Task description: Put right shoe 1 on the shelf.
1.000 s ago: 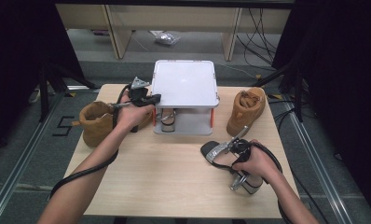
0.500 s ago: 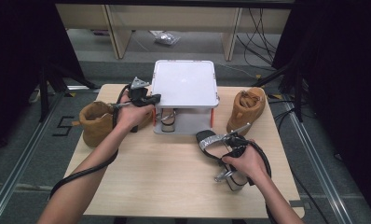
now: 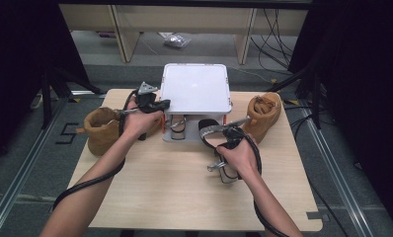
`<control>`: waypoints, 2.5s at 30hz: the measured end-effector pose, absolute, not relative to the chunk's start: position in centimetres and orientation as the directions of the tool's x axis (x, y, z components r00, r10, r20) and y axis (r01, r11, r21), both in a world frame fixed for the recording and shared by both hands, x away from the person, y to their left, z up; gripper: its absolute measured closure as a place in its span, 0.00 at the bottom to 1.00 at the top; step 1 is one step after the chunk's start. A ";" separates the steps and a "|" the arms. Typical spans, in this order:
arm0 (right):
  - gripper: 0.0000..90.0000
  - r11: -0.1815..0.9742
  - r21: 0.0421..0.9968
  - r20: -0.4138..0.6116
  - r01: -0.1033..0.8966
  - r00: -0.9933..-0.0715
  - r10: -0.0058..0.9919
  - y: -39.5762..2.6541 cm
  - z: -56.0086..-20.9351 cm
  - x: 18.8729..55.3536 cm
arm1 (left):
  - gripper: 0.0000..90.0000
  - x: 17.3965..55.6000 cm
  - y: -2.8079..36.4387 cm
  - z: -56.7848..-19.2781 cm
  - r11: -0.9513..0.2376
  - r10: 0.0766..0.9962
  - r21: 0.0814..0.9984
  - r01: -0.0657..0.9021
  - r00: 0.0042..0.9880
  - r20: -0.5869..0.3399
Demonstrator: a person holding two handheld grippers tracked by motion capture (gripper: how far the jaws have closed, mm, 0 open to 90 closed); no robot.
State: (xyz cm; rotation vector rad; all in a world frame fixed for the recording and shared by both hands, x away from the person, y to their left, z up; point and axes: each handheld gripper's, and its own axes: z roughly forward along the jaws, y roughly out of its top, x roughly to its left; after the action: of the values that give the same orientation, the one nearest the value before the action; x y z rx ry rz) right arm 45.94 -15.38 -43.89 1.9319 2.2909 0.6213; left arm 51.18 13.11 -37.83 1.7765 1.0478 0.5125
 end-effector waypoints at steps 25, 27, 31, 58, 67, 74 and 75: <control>0.48 0.072 0.359 0.106 0.931 -0.118 0.987 -10.2 -46.7 49.5 | 0.99 51.2 13.2 -37.8 -0.156 0.832 0.892 0.424 0.544 -0.113; 0.48 0.072 0.348 0.103 0.935 -0.114 0.988 -10.1 -46.9 49.6 | 0.99 51.2 13.2 -37.8 -0.156 0.832 0.892 0.424 0.544 -0.113; 0.48 0.096 0.342 0.086 0.935 -0.133 0.987 -10.2 -47.0 49.9 | 0.99 51.2 13.2 -37.8 -0.157 0.831 0.892 0.424 0.545 -0.113; 0.77 0.107 0.519 0.212 0.848 -0.249 0.945 -14.4 -39.5 44.0 | 0.99 51.2 13.1 -37.8 -0.167 0.833 0.890 0.424 0.544 -0.103; 0.94 0.210 0.507 0.210 0.836 -0.357 0.910 -17.1 -41.1 41.0 | 0.99 51.2 13.1 -37.7 -0.170 0.833 0.890 0.424 0.544 -0.100; 1.00 0.254 0.468 0.197 0.847 -0.380 0.904 -17.6 -43.1 39.4 | 0.99 51.1 13.1 -37.8 -0.165 0.835 0.890 0.425 0.541 -0.103; 1.00 0.250 0.454 0.203 0.855 -0.373 0.905 -17.5 -43.4 39.2 | 0.99 51.1 13.1 -37.8 -0.166 0.835 0.890 0.425 0.541 -0.103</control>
State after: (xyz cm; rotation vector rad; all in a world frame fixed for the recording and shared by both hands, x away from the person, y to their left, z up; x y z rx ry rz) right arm 39.20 -17.54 -43.37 1.6990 2.4028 0.7698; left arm 51.15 13.11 -37.75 1.7873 1.0468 0.5174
